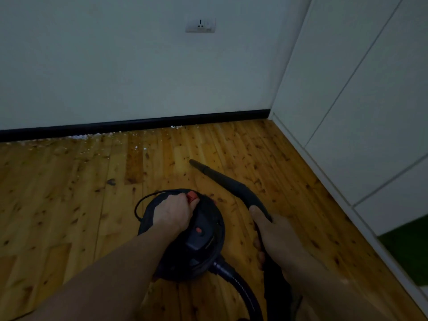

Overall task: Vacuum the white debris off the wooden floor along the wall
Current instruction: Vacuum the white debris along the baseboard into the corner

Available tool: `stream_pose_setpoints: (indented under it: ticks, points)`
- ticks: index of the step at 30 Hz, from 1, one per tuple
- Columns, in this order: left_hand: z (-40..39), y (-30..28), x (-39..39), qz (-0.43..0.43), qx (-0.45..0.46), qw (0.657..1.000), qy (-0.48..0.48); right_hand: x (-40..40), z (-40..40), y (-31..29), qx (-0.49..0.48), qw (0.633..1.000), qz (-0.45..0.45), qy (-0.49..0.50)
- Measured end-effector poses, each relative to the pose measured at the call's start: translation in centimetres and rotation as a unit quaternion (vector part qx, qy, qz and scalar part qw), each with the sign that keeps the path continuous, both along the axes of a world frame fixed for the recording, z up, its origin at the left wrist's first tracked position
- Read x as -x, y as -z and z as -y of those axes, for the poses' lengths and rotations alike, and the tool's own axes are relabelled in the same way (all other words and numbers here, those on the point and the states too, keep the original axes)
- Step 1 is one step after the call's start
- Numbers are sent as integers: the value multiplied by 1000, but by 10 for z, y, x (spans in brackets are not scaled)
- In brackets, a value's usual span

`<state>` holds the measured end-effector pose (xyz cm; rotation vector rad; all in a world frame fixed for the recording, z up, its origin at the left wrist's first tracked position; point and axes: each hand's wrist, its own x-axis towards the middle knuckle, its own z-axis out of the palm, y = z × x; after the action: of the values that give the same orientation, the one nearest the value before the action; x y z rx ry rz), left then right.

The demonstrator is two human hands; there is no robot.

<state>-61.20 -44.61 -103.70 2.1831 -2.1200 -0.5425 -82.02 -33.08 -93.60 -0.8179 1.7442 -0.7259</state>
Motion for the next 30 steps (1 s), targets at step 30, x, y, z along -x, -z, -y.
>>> stream_pose_setpoints:
  ticks: [30]
  points:
    - [69, -2, -34, 21, 22, 997, -78, -36, 141, 39, 55, 994, -17, -90]
